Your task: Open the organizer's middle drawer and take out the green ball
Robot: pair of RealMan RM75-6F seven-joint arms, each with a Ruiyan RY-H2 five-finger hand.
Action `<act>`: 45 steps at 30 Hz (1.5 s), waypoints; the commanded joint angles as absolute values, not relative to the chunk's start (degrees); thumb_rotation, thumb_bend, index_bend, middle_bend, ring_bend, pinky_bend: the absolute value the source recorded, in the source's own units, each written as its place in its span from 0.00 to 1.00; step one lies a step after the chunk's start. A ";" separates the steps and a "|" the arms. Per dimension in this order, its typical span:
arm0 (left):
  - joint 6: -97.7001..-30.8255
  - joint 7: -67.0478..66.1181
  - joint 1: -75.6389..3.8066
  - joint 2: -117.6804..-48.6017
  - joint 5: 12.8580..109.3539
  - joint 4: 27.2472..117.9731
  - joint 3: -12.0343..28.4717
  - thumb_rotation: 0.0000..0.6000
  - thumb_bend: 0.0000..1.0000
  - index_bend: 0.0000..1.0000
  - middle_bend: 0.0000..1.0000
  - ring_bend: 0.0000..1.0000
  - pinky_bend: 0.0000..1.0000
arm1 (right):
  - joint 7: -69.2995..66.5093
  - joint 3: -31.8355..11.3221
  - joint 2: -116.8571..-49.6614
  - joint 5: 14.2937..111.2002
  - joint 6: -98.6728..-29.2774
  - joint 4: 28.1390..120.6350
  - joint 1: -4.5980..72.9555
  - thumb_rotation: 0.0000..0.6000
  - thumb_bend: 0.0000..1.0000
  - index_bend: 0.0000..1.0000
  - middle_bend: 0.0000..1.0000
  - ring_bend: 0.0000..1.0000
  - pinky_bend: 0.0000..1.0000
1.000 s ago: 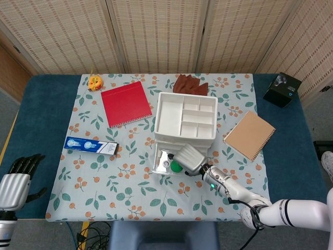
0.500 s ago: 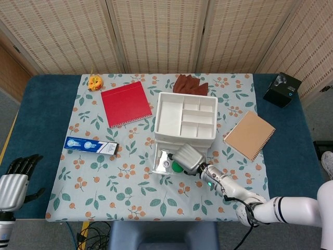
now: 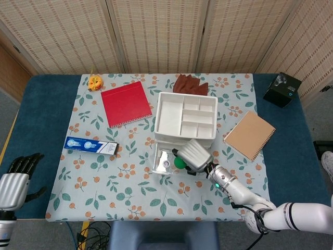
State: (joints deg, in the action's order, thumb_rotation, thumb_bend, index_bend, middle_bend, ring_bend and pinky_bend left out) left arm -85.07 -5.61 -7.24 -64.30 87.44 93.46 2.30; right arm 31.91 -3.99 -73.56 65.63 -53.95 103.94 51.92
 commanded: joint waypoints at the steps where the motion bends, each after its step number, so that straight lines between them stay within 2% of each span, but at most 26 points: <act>1: -85.06 -5.60 -7.29 -64.32 87.59 93.49 2.28 1.00 0.14 0.15 0.16 0.15 0.13 | 28.45 -3.30 -70.05 70.44 -59.78 107.10 47.53 1.00 0.28 0.51 0.86 0.99 1.00; 8: -84.99 -6.18 -7.56 -64.47 88.07 93.97 2.28 1.00 0.14 0.15 0.16 0.15 0.13 | 20.53 -0.47 -65.27 75.29 -68.55 107.20 38.51 1.00 0.28 0.51 0.86 0.99 1.00; 16: -84.89 -7.36 -7.85 -64.26 88.39 95.19 2.38 1.00 0.14 0.15 0.16 0.15 0.13 | 12.58 2.96 -65.77 78.85 -71.74 101.91 31.62 1.00 0.28 0.52 0.86 0.99 1.00; 23: -84.62 -8.64 -8.26 -63.85 88.82 96.57 2.42 1.00 0.14 0.15 0.16 0.15 0.13 | 3.42 4.23 -73.67 81.03 -69.63 90.26 28.47 1.00 0.30 0.52 0.86 0.99 1.00; 34: -84.30 -9.16 -8.04 -64.02 88.10 96.78 2.20 1.00 0.14 0.15 0.16 0.15 0.13 | 0.21 2.47 -81.17 80.17 -62.07 81.02 29.54 1.00 0.30 0.52 0.85 0.99 1.00; 37: -84.34 -9.09 -8.02 -63.97 87.95 96.68 2.27 1.00 0.14 0.15 0.16 0.15 0.13 | 0.23 1.98 -82.03 80.29 -61.09 80.15 29.89 1.00 0.30 0.42 0.85 0.99 1.00; 40: -84.33 -8.94 -7.97 -63.97 87.89 96.53 2.21 1.00 0.14 0.15 0.16 0.15 0.13 | 0.33 1.57 -82.16 80.85 -61.21 80.10 29.84 1.00 0.30 0.27 0.84 0.98 1.00; 45: -84.28 -8.68 -7.90 -64.14 87.84 96.18 2.11 1.00 0.14 0.15 0.16 0.15 0.13 | 1.07 1.30 -80.67 81.34 -61.98 81.66 29.09 1.00 0.30 0.13 0.84 0.98 1.00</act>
State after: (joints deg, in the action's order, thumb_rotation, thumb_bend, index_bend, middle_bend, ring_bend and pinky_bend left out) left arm -84.28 -8.69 -7.90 -64.13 87.84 96.19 2.11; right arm 0.82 1.36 -80.99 81.20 -61.76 81.33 29.29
